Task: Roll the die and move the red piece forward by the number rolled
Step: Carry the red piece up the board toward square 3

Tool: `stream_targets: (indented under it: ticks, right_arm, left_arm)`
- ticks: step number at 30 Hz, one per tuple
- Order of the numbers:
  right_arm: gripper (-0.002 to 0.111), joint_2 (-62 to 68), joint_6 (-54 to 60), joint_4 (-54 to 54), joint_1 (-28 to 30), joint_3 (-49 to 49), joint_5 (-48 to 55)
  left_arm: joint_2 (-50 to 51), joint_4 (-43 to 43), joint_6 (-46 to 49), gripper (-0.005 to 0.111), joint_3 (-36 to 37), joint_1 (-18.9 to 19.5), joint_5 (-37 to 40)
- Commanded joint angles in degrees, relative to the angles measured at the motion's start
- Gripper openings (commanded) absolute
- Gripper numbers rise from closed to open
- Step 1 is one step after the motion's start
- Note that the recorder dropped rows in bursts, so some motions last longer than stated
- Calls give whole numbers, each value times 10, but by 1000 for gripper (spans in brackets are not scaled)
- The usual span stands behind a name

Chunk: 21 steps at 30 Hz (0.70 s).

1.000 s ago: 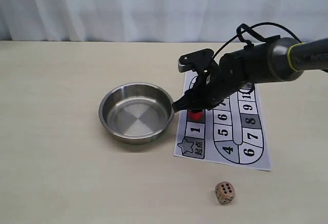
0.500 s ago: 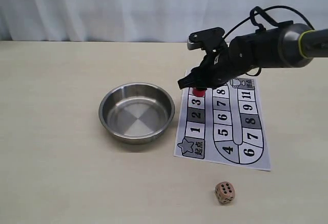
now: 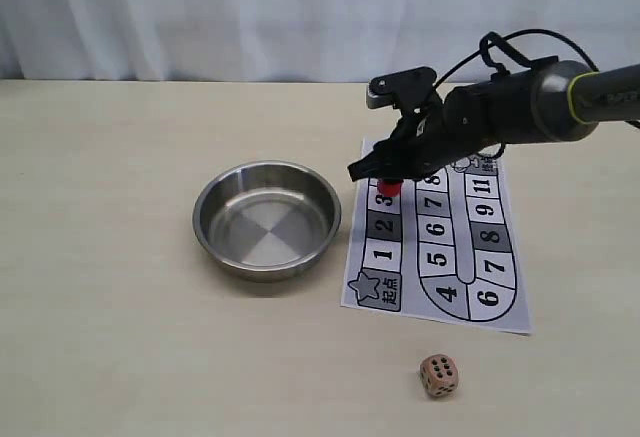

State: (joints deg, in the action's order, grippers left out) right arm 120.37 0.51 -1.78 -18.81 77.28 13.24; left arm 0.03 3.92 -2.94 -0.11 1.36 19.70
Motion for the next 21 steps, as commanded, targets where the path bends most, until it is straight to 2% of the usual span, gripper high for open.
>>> stream_targets:
  ticks: [1,9,14,21]
  right_arm:
    - [4,-21,-1,-4,3,0,-77]
    - [4,29,2,-4,5,0,-132]
    - [4,63,-1,3,27,0,-124]
    - [4,45,-1,11,50,0,-129]
  left_arm:
    - [0,0,-3,0,1,0,-7]
    - [0,0,-3,0,1,0,-7]
    - [0,0,-3,0,1,0,-7]
    - [0,0,-3,0,1,0,-7]
